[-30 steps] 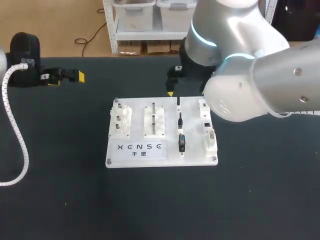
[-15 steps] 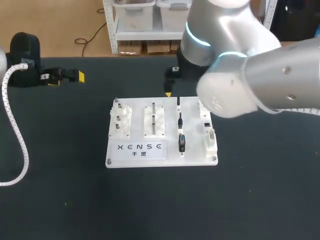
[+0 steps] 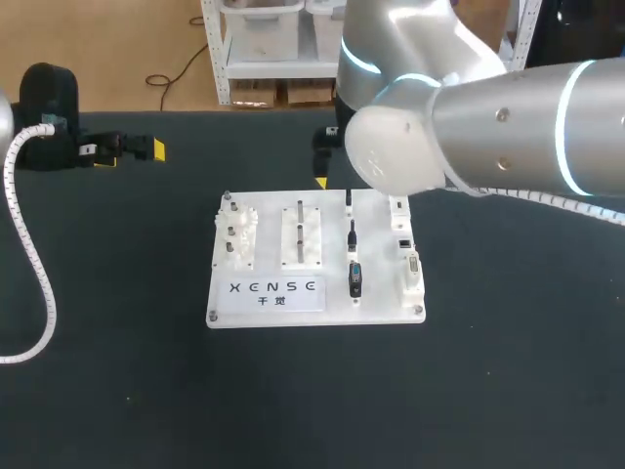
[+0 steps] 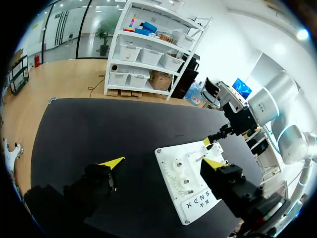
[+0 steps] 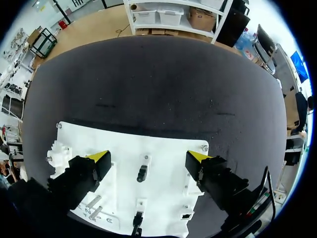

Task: Insert the USB connector, Ethernet cable, and multi-pin plug into their matching sockets one by one.

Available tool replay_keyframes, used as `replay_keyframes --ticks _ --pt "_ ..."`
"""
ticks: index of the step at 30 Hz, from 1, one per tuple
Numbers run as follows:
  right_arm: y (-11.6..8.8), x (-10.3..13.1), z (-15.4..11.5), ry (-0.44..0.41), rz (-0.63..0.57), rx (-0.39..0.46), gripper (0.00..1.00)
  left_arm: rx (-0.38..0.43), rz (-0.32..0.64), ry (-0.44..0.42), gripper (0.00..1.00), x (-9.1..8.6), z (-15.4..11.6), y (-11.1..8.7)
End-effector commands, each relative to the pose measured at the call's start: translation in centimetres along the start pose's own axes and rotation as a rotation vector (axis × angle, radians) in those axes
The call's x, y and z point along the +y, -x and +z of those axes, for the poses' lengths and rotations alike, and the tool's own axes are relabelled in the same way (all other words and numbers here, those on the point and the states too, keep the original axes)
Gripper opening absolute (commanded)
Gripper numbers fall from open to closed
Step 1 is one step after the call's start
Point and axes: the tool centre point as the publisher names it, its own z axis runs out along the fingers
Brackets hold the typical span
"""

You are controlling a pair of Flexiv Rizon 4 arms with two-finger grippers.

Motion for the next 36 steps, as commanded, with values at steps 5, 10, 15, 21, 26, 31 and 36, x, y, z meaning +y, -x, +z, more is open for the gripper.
replay_keyframes --ticks 5,10,15,21,26,31,36 --pt "-0.8 0.4 -0.1 -0.017 0.014 0.015 1.00 0.000 0.000 0.000 1.00 0.0 0.0 0.0" --pt "-1.4 0.4 0.1 -0.053 0.014 0.003 1.00 0.000 0.000 0.000 1.00 0.0 0.0 0.0" --pt "-1.8 0.3 0.1 -0.064 0.020 -0.009 0.90 0.000 0.000 0.000 1.00 0.0 0.0 0.0" --pt "-2.3 0.1 0.4 -0.060 0.041 0.004 0.59 0.000 0.000 0.000 1.00 0.0 0.0 0.0" --pt "-2.5 0.1 0.7 -0.049 0.052 0.020 0.46 0.000 0.000 0.000 1.00 0.0 0.0 0.0" --pt "-2.6 0.1 1.0 -0.034 0.055 0.036 0.38 0.000 0.000 0.000 1.00 0.0 0.0 0.0" --pt "-2.4 0.4 1.2 -0.020 0.052 0.047 0.31 0.000 0.000 0.000 1.00 0.0 0.0 0.0"
